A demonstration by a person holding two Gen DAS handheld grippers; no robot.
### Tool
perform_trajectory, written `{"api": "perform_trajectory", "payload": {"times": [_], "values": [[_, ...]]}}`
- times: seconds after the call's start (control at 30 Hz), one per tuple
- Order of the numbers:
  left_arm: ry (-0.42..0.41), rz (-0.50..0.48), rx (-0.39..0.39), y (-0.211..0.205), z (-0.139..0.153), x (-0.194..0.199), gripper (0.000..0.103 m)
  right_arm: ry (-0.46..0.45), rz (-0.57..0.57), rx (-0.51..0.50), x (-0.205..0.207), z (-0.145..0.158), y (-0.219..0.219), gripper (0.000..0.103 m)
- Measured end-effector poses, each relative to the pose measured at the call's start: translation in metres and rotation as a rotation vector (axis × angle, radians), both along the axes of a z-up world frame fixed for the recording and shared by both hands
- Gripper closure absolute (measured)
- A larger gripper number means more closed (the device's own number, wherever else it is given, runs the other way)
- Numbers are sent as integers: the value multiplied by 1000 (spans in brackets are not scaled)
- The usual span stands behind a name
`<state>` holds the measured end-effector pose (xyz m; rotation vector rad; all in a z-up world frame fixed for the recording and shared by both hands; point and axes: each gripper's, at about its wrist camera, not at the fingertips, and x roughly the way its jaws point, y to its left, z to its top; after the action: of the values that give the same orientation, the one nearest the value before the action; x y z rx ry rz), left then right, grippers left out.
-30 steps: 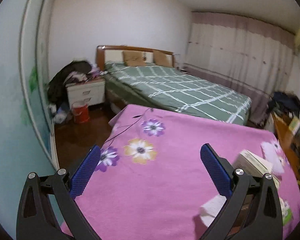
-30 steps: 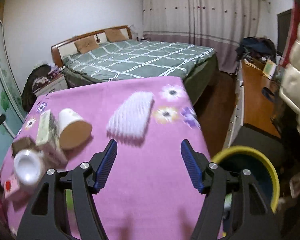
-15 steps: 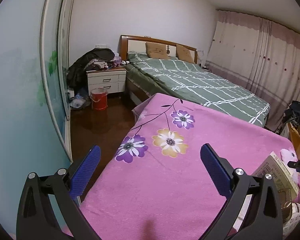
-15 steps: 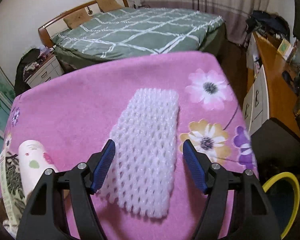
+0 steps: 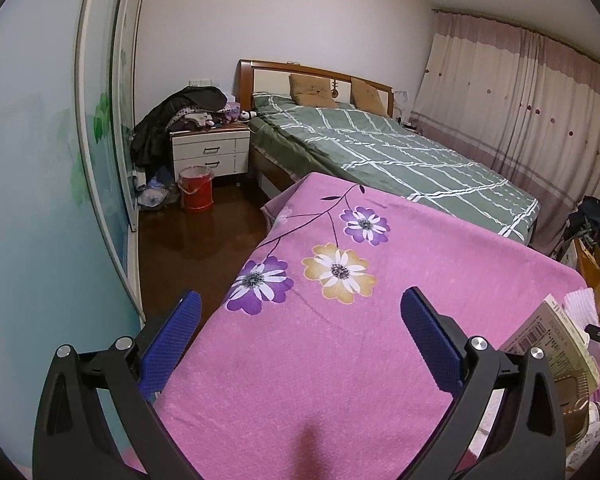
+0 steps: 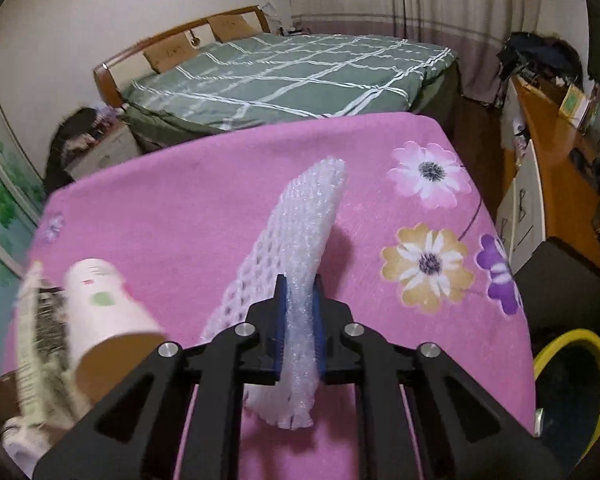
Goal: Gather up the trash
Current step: 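Carry the foam net over the yellow bin and open the right gripper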
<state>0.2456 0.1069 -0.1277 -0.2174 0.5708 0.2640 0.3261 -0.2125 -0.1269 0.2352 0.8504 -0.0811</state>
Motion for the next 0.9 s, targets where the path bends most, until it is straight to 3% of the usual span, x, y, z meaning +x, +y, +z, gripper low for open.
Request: {"api": "perform_trajectory", "payload": {"times": [0.2, 0.4, 0.67, 0.9], "values": [[0, -17, 3, -6, 0, -2, 5, -104, -20, 27, -59, 34, -13, 92], [-10, -29, 13, -11, 4, -5, 5, -160, -159, 12, -121, 43, -52, 92], [-10, -41, 18, -15, 4, -6, 5, -130, -380, -9, -199, 31, -121, 91], [-9, -43, 30, -17, 3, -5, 5, -81, -458, 22, -219, 6, -158, 91]]}}
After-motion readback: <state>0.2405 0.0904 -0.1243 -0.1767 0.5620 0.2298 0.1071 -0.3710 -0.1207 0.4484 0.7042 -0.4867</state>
